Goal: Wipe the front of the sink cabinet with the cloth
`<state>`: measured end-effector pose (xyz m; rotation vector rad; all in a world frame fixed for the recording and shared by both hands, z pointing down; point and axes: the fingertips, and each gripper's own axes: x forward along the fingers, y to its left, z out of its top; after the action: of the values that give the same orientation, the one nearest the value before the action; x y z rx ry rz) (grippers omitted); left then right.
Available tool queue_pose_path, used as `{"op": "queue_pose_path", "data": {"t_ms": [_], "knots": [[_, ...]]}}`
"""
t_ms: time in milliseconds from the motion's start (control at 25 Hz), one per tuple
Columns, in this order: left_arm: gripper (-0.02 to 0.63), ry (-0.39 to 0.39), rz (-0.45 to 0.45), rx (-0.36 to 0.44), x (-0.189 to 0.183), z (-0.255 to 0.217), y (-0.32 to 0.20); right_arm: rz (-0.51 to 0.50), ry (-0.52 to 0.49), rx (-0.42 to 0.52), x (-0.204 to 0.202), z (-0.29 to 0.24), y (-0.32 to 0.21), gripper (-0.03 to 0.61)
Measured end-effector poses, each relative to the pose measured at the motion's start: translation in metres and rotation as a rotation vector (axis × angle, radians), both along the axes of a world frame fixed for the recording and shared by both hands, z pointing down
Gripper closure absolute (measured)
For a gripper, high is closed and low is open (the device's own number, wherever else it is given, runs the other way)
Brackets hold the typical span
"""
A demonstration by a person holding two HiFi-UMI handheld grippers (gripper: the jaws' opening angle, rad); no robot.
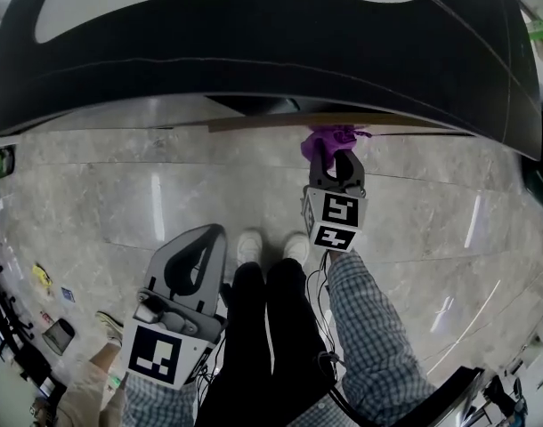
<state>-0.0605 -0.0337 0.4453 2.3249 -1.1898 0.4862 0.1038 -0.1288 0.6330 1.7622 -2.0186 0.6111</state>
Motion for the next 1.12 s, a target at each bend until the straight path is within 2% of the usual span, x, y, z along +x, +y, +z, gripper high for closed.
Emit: {"op": "queue_pose_path", "data": {"t_ms": [160,440,720,920,1120], "knots": [[0.603,-0.019,0.009,0.036,-0.020,-0.001,0.000,-0.063,-0.007,0.005,-0.038,-0.001,-0.001,0.489],[0.603,-0.027,-0.031,0.021,-0.050,0.000,0.002,-0.204,-0.004,0.019,-0.107,-0.002,-0.003,0.489],[0.603,-0.002,-0.044,0.045,-0.070,-0.003,0.003,-0.345,0.004,0.038,-0.160,-0.012,0.003,0.489],[0.603,-0.030,-0.050,0.021,-0.082,-0.010,0.010,-0.365,-0.026,0.029,-0.161,-0.045,0.015,0.489],[0.603,-0.017,-0.043,0.033,-0.081,-0.058,0.016,-0.359,-0.039,0.030,-0.133,-0.121,0.038,0.488]]}}
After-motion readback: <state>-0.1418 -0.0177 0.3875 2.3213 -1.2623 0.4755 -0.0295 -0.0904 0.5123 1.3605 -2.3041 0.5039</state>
